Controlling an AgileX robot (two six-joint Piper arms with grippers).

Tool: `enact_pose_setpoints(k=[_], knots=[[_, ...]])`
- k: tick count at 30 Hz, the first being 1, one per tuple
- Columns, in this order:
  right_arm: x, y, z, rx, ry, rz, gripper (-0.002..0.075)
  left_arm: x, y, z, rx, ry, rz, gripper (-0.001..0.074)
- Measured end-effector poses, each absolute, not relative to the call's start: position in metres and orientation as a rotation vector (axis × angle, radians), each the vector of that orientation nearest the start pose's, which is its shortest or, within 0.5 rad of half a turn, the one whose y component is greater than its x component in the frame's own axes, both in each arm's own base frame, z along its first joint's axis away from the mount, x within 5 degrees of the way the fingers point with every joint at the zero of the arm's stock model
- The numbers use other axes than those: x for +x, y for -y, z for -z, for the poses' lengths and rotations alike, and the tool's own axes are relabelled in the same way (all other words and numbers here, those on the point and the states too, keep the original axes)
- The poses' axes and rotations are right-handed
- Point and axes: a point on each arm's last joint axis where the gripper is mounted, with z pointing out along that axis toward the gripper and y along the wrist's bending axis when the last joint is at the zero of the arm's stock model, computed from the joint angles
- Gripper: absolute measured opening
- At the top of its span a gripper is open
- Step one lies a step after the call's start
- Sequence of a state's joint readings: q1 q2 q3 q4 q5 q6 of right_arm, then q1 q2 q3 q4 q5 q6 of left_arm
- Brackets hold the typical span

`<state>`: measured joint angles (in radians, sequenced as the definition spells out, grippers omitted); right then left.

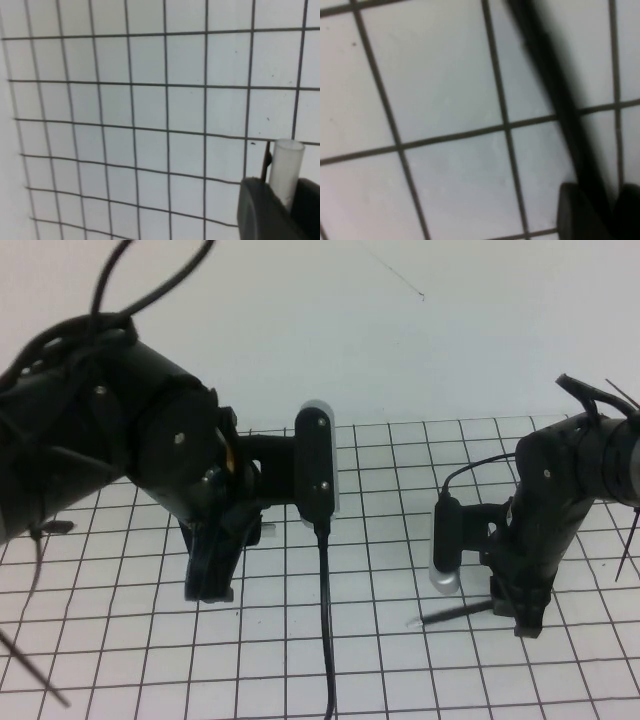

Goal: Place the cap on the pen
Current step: Put the cap on the pen

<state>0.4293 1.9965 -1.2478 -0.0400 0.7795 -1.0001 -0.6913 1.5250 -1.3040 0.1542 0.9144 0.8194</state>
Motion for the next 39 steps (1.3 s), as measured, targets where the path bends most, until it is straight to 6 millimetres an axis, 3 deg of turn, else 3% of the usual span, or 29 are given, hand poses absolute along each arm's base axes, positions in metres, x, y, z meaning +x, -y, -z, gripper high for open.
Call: enact_pose_setpoints(k=[3,8,12,16,20,24,30,34,39], knots=[[0.342,-0.153,-0.14,-2.017,-2.25,0.11,0.0001,0.252,0.196,-0.331,1.787,-1.793,-0.223,0.0],[0.343,-0.158,-0.158,-1.91,-2.307,0.041,-0.0003,0.242,0.197,-0.364,1.585,-1.667,-0.106,0.0],[0.336,-0.169,-0.19,-1.797,-2.447,-0.21,-0.0003,0.228,0.189,-0.387,1.517,-1.598,-0.076,0.0],[0.325,-0.185,-0.229,-1.736,-2.504,-0.567,-0.0003,0.212,0.175,-0.405,1.524,-1.527,-0.108,0.0],[0.327,-0.193,-0.252,-1.452,-2.64,-0.689,-0.0003,0.194,0.164,-0.414,1.449,-1.474,-0.068,0.0],[0.327,-0.193,-0.258,-1.331,-2.709,-0.685,-0.0003,0.178,0.149,-0.404,1.447,-1.414,-0.115,0.0],[0.319,-0.189,-0.27,-1.175,-2.782,-0.686,-0.0003,0.149,0.122,-0.366,1.444,-1.372,-0.163,0.0],[0.297,-0.186,-0.277,-1.172,-2.778,-0.747,-0.0003,0.139,0.11,-0.335,1.466,-1.267,-0.28,0.0001],[0.252,-0.19,-0.287,-1.258,-2.748,-0.799,-0.0003,0.13,0.106,-0.303,1.429,-1.166,-0.294,0.0]])
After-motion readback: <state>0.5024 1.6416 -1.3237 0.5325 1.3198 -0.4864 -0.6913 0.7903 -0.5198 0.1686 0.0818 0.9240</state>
